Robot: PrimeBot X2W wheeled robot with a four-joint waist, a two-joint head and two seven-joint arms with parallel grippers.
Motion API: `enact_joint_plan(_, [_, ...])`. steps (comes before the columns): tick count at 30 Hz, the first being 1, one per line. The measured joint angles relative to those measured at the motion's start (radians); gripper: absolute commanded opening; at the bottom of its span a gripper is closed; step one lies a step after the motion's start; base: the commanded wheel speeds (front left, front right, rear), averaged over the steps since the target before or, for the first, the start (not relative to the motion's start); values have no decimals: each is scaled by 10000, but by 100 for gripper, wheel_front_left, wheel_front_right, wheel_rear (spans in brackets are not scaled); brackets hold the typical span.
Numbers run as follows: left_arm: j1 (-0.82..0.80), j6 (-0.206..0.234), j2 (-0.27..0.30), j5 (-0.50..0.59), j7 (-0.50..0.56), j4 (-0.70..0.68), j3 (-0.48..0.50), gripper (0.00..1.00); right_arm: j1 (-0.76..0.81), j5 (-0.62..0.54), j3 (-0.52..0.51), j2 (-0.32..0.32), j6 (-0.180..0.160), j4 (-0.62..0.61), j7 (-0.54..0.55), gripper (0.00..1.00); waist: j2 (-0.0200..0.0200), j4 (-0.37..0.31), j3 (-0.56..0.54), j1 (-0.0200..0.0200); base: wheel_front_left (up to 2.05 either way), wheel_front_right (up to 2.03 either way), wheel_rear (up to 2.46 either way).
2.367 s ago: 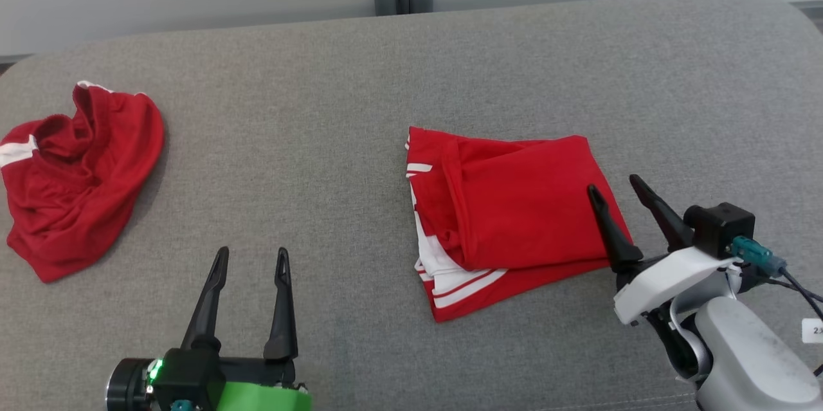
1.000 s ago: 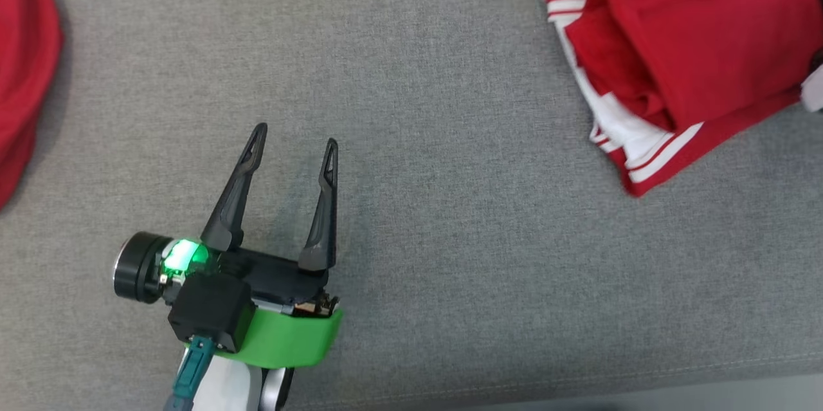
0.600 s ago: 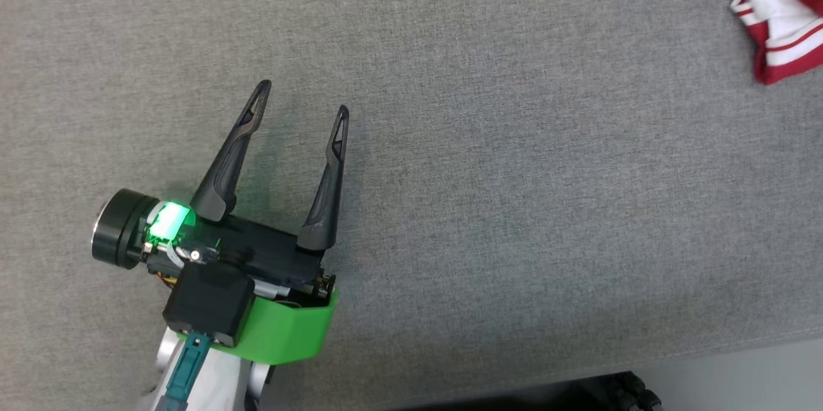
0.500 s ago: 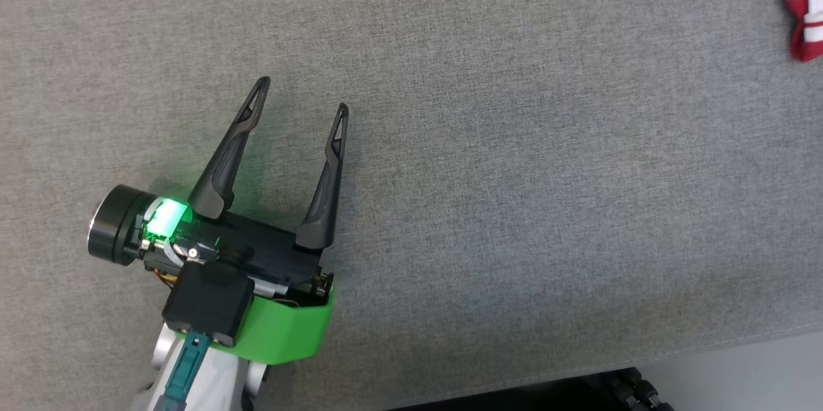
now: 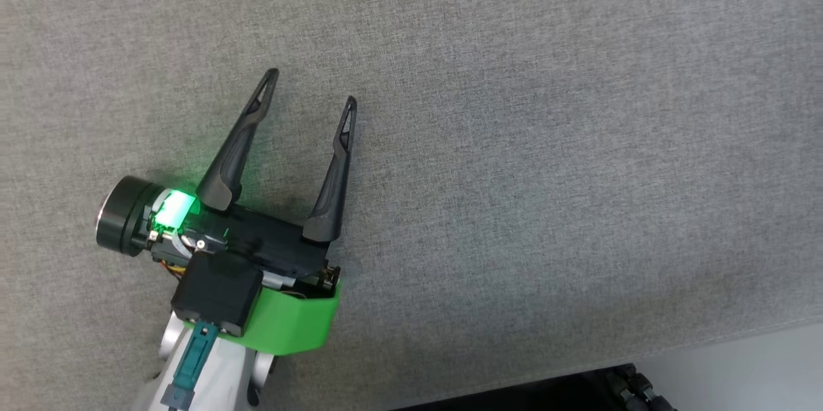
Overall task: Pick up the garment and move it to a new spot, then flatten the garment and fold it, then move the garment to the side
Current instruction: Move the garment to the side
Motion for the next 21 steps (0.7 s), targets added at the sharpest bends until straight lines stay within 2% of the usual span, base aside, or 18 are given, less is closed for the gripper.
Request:
enact_joint_plan(3, [83,136,-123,-109,6,119,-25,100,878,-445,-151,886,-2,-374,2,100,0,12,-388,-1,0,0,0])
enact_joint_plan(8, [527,336,-249,-295,6,261,33,100,2266,-462,-40,2305,-2,-1018,2,100,0,141,-1308,-1,0,0,0])
enact_joint_plan(15, [1463,573,-474,-686,8,385,188,100,3777,-316,416,3561,-2,-2144,2,100,0,389,-2825,-2,0,0,0])
enact_joint_plan(21, [2295,844,-633,-1271,8,671,867,100,5301,-316,738,4589,-2,-3267,0,100,0,552,-4144,-2,0,0,0])
